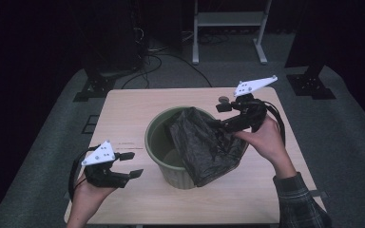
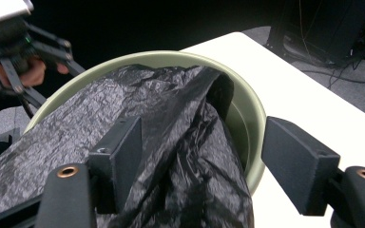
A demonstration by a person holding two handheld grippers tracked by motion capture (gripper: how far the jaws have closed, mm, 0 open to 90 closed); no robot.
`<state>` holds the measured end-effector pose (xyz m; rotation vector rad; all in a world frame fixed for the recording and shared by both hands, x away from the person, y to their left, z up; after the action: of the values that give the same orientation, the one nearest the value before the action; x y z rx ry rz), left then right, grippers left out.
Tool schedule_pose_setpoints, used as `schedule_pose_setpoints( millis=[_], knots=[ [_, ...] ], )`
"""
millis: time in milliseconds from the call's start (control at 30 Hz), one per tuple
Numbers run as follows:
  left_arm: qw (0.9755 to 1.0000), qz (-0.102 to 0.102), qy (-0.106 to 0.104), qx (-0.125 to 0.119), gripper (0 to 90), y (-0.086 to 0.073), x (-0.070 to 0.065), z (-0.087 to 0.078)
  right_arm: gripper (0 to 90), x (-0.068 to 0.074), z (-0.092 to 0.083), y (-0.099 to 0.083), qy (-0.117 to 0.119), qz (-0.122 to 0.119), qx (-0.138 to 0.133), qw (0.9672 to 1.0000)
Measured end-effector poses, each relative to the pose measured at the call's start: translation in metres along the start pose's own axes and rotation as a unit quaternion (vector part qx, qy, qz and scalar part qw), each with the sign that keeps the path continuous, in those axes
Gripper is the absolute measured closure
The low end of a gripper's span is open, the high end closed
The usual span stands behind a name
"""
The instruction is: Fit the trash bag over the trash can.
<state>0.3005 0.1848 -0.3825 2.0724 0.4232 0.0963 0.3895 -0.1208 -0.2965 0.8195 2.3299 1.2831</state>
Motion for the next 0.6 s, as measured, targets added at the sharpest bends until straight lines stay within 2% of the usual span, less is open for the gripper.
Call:
schedule_pose_setpoints(
  millis=[133, 267, 400, 600],
  knots=[
    [0.9996, 0.021, -0.012, -0.010, 42.8, 0.026, -0.004, -0.006, 28.6, -0.001, -0.004, -0.004, 0.000, 0.001, 0.001, 1.0000],
    [0.9987, 0.047, -0.013, -0.016, 43.6, 0.052, -0.004, -0.006, 29.3, 0.000, -0.006, -0.006, 0.001, 0.000, 0.000, 1.0000],
    [0.9977, 0.064, -0.016, -0.016, 43.7, 0.071, 0.000, 0.003, 29.2, -0.001, -0.007, -0.006, 0.001, 0.002, 0.000, 1.0000],
    [0.9963, 0.082, -0.022, -0.013, 42.3, 0.094, 0.008, 0.026, 29.3, -0.001, -0.005, -0.009, 0.002, 0.003, 0.005, 1.0000]
  ],
)
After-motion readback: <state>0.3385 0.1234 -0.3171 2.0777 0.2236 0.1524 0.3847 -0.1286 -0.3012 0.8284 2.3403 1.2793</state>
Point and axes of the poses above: each handheld gripper's, and its own axes: z roughly forward along the jaws, y roughly out of its top, x roughly to its left, the point moved 7 cm from there along z, roughly forward along the jaws, and after that the axes turned 13 degrees about -y, right-handed, at the moved point
